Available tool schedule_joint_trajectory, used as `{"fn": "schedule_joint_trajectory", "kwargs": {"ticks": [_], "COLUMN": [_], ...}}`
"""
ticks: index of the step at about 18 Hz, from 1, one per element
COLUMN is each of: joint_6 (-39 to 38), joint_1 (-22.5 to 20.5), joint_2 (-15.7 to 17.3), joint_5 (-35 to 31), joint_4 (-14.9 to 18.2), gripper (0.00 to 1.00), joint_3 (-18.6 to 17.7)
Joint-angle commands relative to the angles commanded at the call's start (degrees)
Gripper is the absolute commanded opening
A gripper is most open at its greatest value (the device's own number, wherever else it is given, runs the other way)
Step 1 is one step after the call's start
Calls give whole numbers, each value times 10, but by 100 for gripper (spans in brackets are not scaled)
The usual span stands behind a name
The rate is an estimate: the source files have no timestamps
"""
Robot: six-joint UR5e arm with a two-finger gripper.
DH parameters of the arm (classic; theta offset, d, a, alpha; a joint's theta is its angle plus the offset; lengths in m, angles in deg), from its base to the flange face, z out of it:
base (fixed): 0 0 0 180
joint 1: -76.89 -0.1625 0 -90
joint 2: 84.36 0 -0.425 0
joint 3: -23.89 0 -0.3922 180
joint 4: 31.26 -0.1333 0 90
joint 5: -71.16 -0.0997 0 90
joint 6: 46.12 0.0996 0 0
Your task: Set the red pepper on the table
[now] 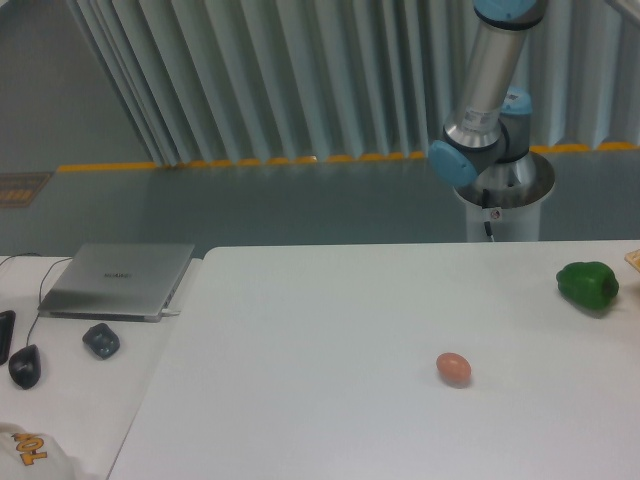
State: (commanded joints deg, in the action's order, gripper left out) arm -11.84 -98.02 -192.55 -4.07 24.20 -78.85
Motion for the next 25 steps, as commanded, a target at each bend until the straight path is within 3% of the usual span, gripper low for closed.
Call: {"fn": "schedule_joint_trajectory", "kwargs": {"ticks": [9, 13, 16, 20, 25], "joint_6": [4, 5, 6, 6, 5], "joint_1": [1, 4, 4, 4, 11], "joint_2": [-3, -4, -7, -10, -6], "joint_5": [0, 0, 0, 0, 0], "joint_4": [0, 0, 0, -1, 1], "gripper": [97, 86, 69, 56, 53], "joint_3": [0, -1, 0, 2, 7]}}
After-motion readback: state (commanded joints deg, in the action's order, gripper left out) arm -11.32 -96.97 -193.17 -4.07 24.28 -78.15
